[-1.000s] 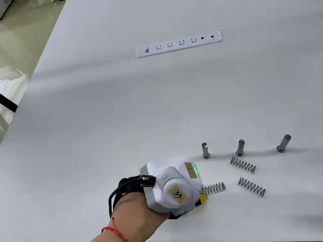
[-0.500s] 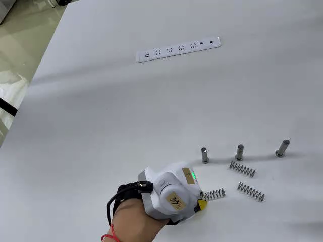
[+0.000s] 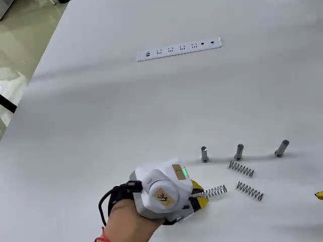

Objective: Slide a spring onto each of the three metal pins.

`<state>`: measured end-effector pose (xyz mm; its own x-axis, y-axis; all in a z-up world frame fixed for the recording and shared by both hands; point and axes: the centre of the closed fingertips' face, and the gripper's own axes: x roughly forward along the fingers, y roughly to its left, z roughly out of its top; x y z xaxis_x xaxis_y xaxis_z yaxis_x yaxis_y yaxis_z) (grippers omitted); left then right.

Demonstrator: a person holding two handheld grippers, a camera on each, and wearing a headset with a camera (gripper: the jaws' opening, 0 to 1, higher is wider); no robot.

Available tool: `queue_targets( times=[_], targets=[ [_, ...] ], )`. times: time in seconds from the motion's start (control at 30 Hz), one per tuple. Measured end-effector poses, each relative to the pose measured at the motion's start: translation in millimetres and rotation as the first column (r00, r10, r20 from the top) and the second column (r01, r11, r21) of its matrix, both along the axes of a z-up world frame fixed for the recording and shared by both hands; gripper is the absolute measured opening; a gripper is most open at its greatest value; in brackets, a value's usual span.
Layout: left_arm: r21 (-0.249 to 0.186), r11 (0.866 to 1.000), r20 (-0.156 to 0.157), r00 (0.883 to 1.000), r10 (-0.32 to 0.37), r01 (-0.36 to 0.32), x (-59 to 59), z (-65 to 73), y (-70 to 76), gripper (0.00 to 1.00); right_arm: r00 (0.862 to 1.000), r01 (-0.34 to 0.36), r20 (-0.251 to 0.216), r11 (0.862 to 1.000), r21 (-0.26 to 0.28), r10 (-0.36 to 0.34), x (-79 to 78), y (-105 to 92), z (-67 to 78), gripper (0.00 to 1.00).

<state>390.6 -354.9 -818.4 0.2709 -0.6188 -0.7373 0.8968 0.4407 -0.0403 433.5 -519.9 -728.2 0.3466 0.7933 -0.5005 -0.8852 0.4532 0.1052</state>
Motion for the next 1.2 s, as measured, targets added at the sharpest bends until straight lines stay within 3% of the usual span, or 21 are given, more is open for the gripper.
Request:
queue_targets(
  times=[0.2, 0.37, 0.53, 0.57, 0.8, 0.97, 1.03, 1.2],
  targets=[
    [-0.145, 0.987, 0.021, 0.998, 0.066, -0.062, 7.2, 33.0, -9.4, 0.10, 1.000, -0.014, 0.016, 0.997, 0.077, 0.013, -1.2, 23.5, 24.4, 0.79],
    [-0.249, 0.964, 0.039, 0.994, 0.106, -0.093, 13.0, 60.2, -17.9, 0.10, 0.999, -0.021, -0.020, 0.983, 0.181, 0.025, -6.0, 52.3, 42.6, 0.71],
    [-0.326, 0.939, 0.056, 0.990, 0.133, -0.108, 17.3, 82.3, -24.9, 0.10, 0.997, -0.012, -0.070, 0.975, 0.222, 0.028, -10.1, 74.5, 45.8, 0.57],
    [-0.346, 0.931, 0.053, 0.988, 0.142, -0.115, 18.0, 86.9, -26.8, 0.10, 0.996, -0.002, -0.082, 0.968, 0.249, 0.023, -10.2, 80.5, 48.2, 0.56],
    [-0.411, 0.904, 0.063, 0.986, 0.153, -0.114, 19.3, 102.7, -34.9, 0.10, 0.989, 0.032, -0.150, 0.950, 0.311, 0.016, -10.8, 97.6, 49.4, 0.46],
    [-0.462, 0.878, 0.057, 0.984, 0.168, -0.123, 19.5, 112.5, -37.9, 0.10, 0.975, 0.081, -0.223, 0.932, 0.354, 0.000, -7.6, 98.8, 49.7, 0.30],
    [-0.478, 0.870, 0.056, 0.983, 0.172, -0.125, 19.7, 115.8, -38.5, 0.10, 0.969, 0.100, -0.247, 0.922, 0.373, -0.006, -6.3, 98.7, 51.4, 0.29],
    [-0.498, 0.857, 0.053, 0.983, 0.178, -0.128, 20.4, 119.4, -40.3, 0.10, 0.961, 0.102, -0.275, 0.914, 0.393, 0.012, -8.9, 102.2, 55.0, 0.25]
  ],
)
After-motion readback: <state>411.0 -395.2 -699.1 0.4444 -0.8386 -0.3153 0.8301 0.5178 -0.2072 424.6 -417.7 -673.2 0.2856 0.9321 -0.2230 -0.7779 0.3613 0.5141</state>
